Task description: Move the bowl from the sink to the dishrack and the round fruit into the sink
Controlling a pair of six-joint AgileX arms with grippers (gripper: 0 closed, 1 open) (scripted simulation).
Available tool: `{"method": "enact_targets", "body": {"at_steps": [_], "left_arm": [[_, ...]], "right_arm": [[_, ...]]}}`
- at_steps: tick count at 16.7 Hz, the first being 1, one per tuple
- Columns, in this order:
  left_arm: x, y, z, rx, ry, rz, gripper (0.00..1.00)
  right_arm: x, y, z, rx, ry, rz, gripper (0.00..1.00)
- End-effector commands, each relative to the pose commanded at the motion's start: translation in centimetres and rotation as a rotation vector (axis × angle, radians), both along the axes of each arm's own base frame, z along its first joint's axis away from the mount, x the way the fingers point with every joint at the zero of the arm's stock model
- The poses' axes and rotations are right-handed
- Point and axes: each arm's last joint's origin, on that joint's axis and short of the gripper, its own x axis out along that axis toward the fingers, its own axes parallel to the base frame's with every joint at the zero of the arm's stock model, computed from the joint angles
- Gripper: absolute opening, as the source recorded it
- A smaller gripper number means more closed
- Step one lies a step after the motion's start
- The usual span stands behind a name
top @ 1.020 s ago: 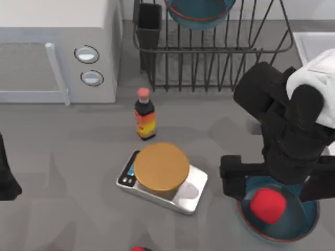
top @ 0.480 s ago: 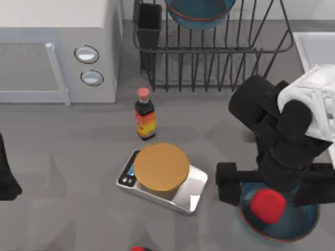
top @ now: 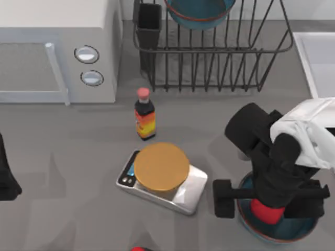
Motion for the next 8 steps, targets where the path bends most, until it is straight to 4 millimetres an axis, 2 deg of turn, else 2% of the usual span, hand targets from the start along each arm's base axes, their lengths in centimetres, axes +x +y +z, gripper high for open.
{"method": "enact_targets", "body": {"at_steps": [4,8], "left_arm": [[0.0,0.0,0.0,0.0,0.0,0.0,1.0],[0.0,0.0,0.0,0.0,0.0,0.0,1.0]], "right_arm": [[-0.03,-0.02,-0.16,-0.001,0.001,0.0,1.0],[-0.03,-0.02,-0.16,-0.001,0.001,0.0,0.7]]}}
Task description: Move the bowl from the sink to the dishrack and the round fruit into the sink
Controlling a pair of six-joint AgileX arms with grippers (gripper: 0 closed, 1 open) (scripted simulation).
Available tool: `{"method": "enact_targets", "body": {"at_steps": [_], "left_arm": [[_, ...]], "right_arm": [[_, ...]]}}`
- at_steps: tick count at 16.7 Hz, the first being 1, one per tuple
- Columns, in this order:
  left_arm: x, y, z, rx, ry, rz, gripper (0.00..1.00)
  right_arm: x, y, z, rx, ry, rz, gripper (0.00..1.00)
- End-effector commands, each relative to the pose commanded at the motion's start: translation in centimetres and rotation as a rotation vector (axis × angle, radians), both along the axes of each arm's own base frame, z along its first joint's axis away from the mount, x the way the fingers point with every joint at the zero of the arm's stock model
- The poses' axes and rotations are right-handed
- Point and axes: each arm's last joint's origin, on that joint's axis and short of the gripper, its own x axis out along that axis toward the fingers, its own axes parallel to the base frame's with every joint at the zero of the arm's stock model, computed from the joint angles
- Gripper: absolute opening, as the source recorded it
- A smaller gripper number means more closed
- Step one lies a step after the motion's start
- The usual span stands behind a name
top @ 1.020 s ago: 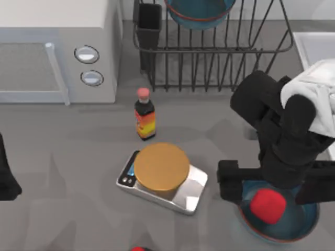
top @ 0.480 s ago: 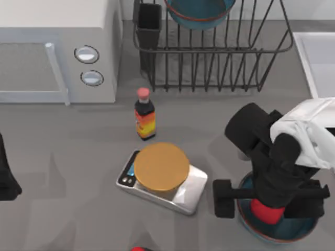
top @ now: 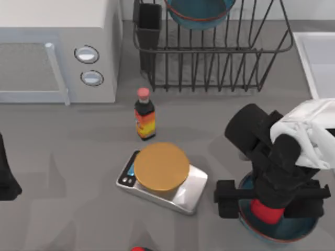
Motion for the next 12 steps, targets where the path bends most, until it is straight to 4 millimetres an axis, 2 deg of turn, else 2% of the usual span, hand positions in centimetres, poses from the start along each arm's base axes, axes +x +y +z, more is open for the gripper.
{"method": "enact_targets", "body": {"at_steps": [9,12], "left_arm": [[0.0,0.0,0.0,0.0,0.0,0.0,1.0],[0.0,0.0,0.0,0.0,0.0,0.0,1.0]], "right_arm": [[0.0,0.0,0.0,0.0,0.0,0.0,0.02],[0.0,0.0,0.0,0.0,0.0,0.0,0.0]]}}
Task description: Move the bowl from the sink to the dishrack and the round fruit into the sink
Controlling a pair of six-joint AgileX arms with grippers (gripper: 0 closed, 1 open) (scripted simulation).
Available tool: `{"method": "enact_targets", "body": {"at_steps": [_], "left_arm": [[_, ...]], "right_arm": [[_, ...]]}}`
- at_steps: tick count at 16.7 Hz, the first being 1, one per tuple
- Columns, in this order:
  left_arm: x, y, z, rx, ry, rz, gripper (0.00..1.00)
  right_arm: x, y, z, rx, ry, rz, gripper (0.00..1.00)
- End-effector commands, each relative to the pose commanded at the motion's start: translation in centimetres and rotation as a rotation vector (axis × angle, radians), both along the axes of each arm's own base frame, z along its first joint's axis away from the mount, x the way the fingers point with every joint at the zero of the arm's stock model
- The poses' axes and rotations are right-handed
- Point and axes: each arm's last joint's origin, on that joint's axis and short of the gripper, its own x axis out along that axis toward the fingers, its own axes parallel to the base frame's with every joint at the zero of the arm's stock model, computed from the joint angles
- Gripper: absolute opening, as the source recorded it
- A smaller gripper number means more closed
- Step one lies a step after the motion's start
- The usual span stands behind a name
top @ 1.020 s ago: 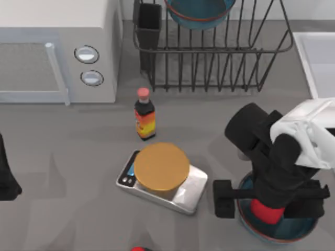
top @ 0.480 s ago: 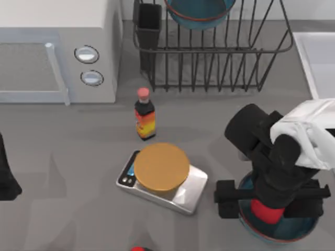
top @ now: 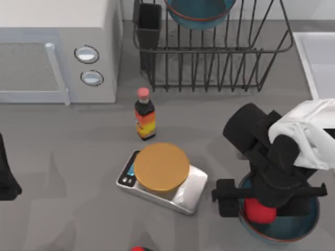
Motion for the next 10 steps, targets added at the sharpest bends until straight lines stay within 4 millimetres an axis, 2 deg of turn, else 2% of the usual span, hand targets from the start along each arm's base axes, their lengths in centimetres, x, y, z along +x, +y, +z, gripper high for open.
{"method": "enact_targets", "body": {"at_steps": [5,6,8,10], "left_arm": [[0.0,0.0,0.0,0.0,0.0,0.0,1.0],[0.0,0.0,0.0,0.0,0.0,0.0,1.0],[0.0,0.0,0.0,0.0,0.0,0.0,1.0],[0.0,0.0,0.0,0.0,0.0,0.0,1.0]], "right_arm": [[0.0,0.0,0.0,0.0,0.0,0.0,0.0],[0.2,0.2,2.3,-0.001,-0.054,0.021,0.0],[0.3,0.3,2.7,0.0,-0.056,0.019,0.0],[0.5,0.5,4.1,0.003,-0.059,0.018,0.0]]}}
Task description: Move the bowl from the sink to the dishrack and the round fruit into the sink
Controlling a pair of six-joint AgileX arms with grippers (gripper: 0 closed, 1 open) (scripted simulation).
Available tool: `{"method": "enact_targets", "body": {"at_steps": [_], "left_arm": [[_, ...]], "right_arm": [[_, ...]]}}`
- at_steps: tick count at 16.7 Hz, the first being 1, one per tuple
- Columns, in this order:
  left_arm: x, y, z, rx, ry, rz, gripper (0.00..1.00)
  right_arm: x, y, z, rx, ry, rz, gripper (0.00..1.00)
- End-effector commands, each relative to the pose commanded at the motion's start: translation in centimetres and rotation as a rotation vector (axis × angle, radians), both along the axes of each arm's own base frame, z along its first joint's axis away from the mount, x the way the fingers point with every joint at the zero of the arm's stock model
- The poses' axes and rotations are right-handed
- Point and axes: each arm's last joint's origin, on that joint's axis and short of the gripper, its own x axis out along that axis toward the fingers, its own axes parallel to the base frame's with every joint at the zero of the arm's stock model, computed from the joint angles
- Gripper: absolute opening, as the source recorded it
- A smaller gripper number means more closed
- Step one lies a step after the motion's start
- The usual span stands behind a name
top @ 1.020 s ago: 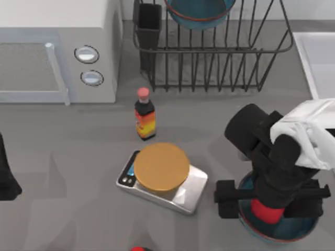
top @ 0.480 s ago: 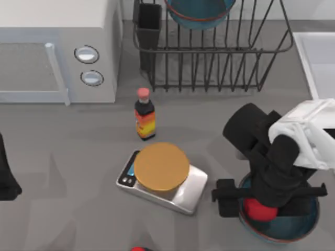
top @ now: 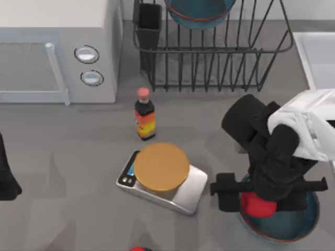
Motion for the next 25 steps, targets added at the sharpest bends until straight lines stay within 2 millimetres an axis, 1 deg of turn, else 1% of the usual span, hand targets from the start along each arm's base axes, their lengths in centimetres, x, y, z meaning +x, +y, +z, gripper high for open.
{"method": "enact_targets", "body": {"at_steps": [6,8,13,16,18,20,22,25], "left_arm": [[0.0,0.0,0.0,0.0,0.0,0.0,1.0],[0.0,0.0,0.0,0.0,0.0,0.0,1.0],[0.0,0.0,0.0,0.0,0.0,0.0,1.0],[0.0,0.0,0.0,0.0,0.0,0.0,1.0],[0.0,0.0,0.0,0.0,0.0,0.0,1.0],[0.0,0.0,0.0,0.0,0.0,0.0,1.0],[0.0,0.0,0.0,0.0,0.0,0.0,1.0],[0.0,0.0,0.0,0.0,0.0,0.0,1.0]], "right_arm": [[-0.2,-0.1,6.6,-0.013,0.016,0.003,0.0],[-0.3,-0.3,8.0,-0.005,0.007,0.003,0.0],[-0.4,-0.2,8.0,-0.004,0.009,0.004,0.0],[0.7,-1.1,8.0,0.051,-0.017,-0.017,0.0],[2.3,-2.3,7.9,0.126,-0.067,-0.042,0.0],[4.2,-4.2,7.9,0.218,-0.15,-0.069,0.0],[6.3,-6.7,7.9,0.31,-0.27,-0.094,0.0],[9.0,-11.6,8.1,0.41,-0.509,-0.115,0.0]]}}
